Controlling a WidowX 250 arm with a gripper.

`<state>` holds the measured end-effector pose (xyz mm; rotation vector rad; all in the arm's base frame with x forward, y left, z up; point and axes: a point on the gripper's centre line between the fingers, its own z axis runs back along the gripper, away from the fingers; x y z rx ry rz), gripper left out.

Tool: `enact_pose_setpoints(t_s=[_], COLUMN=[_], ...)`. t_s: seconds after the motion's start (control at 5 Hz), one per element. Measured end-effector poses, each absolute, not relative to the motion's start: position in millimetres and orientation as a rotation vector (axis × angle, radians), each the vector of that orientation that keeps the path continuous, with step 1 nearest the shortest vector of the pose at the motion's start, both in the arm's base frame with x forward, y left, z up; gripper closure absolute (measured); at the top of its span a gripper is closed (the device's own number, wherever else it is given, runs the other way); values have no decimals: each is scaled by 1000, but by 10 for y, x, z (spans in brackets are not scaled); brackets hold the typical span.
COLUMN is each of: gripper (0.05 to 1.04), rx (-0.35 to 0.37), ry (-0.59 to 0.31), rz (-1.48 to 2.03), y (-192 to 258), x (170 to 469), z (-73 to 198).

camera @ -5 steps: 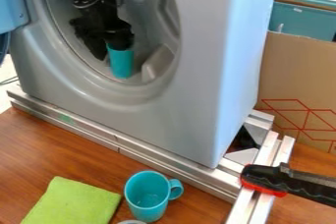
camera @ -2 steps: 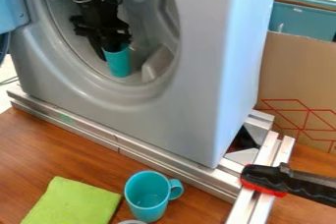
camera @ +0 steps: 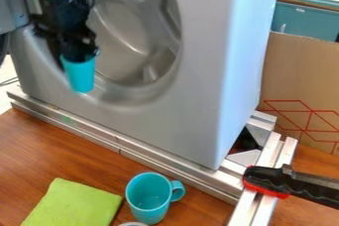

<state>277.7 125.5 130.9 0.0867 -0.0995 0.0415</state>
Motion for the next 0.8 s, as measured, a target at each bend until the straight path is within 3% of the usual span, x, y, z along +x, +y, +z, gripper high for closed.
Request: enact_pose_setpoints(t_s=[0.4,0.6,0.8], gripper=[965,965,965], rx=[43,17,60], ry=[206,303,186], rz=[126,106,29], y=[1378,1433,1544], x=[1803,1367,1115], z=[1063,809,648])
